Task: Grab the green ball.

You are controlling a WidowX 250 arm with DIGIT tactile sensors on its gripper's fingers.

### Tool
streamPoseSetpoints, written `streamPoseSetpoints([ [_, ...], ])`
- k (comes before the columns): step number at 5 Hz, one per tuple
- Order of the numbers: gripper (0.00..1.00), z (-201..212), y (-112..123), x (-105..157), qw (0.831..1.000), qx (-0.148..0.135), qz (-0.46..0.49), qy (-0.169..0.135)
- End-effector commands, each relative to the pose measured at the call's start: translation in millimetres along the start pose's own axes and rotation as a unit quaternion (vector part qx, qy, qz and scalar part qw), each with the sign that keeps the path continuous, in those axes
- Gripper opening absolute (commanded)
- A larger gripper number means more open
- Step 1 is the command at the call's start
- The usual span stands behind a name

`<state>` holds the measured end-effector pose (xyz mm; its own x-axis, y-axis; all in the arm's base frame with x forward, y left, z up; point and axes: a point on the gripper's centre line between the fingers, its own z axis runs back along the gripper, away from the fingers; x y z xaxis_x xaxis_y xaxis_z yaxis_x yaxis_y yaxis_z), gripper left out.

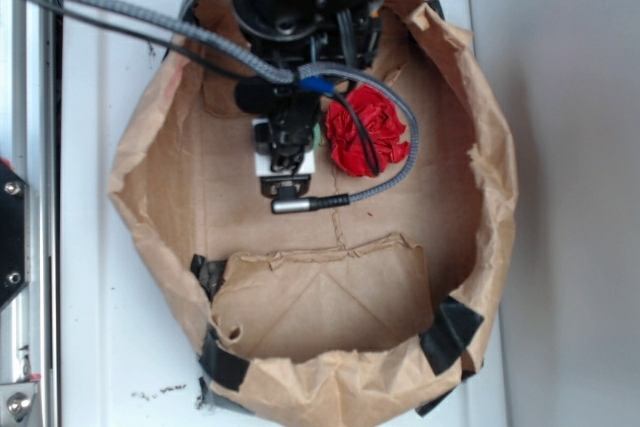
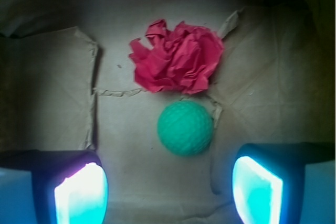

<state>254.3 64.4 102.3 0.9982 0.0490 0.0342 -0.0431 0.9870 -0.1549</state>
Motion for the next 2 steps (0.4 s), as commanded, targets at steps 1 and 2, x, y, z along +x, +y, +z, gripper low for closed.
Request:
streamPoseSetpoints([
  [1, 1.0, -18.6, -5.9, 14.6, 0.999, 0.041, -0.013, -0.017],
  [2, 1.0, -35.0, -10.6, 16.5, 0.999, 0.047, -0.021, -0.009],
])
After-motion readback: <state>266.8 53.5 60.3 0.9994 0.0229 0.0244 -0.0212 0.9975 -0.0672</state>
